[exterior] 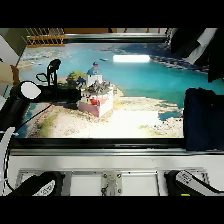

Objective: Fold the clothes and pants, and hang the long-sleeved shirts on hangers.

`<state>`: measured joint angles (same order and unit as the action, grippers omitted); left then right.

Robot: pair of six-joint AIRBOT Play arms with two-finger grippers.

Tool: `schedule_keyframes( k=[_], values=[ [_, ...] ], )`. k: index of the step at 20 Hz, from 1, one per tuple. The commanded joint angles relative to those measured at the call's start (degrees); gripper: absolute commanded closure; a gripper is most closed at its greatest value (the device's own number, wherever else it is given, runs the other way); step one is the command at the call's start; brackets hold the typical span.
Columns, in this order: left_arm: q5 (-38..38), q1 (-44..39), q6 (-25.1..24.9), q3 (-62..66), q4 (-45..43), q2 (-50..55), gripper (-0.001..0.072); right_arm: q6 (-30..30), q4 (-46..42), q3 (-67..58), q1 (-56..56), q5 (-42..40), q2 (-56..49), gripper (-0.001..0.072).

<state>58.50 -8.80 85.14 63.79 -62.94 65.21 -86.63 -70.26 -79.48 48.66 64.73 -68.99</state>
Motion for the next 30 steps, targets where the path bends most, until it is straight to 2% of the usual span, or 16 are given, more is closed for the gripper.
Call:
schedule_keyframes(
  k=[1,4,8,13,14,15,16,20,23,26,30],
  values=[
    [0.50,-0.02,-0.04,-0.02,0.00,-0.02,0.0701,-0.42,-6.16,2.82,0.79,4.83,1.07,0.0699],
    [1.68,-0.02,-0.04,-0.02,-0.02,-0.02,0.0700,-0.44,-11.67,3.52,0.79,7.78,1.36,0.0699],
    [1.92,-0.04,-0.04,-0.02,-0.02,-0.02,0.0700,-4.31,-20.83,4.76,0.79,9.25,1.22,0.0698],
    [1.92,-0.02,-0.07,-0.02,-0.02,-0.02,0.0700,-4.24,-21.14,7.15,0.79,8.85,1.16,0.0668],
    [1.92,-0.04,-0.07,-0.02,-0.02,-0.02,0.0701,-4.26,-21.14,7.15,0.79,8.85,1.05,0.0490],
    [1.92,-0.04,-0.07,-0.02,-0.02,-0.02,0.0700,-4.26,-21.07,7.13,0.79,8.76,1.09,0.0198],
    [1.90,-0.02,-0.07,-0.02,-0.02,-0.02,0.0701,-4.28,-21.00,7.08,0.79,8.74,1.20,0.0105],
    [1.90,-0.04,-0.07,-0.02,-0.02,-0.02,0.0700,-2.78,-14.84,7.08,0.07,3.23,5.35,0.0113],
    [1.70,-0.04,-0.04,-0.02,0.00,0.09,0.0701,1.75,-1.25,7.13,-4.57,-0.81,11.02,0.0113],
    [1.70,-0.04,-0.04,-0.04,0.00,0.09,0.0700,6.78,11.78,7.30,-14.67,-0.87,14.43,0.0113],
    [1.22,-0.02,-0.04,-0.04,-0.02,0.09,0.0701,7.41,13.73,8.33,-33.79,-0.70,15.12,0.0114]
  ],
)
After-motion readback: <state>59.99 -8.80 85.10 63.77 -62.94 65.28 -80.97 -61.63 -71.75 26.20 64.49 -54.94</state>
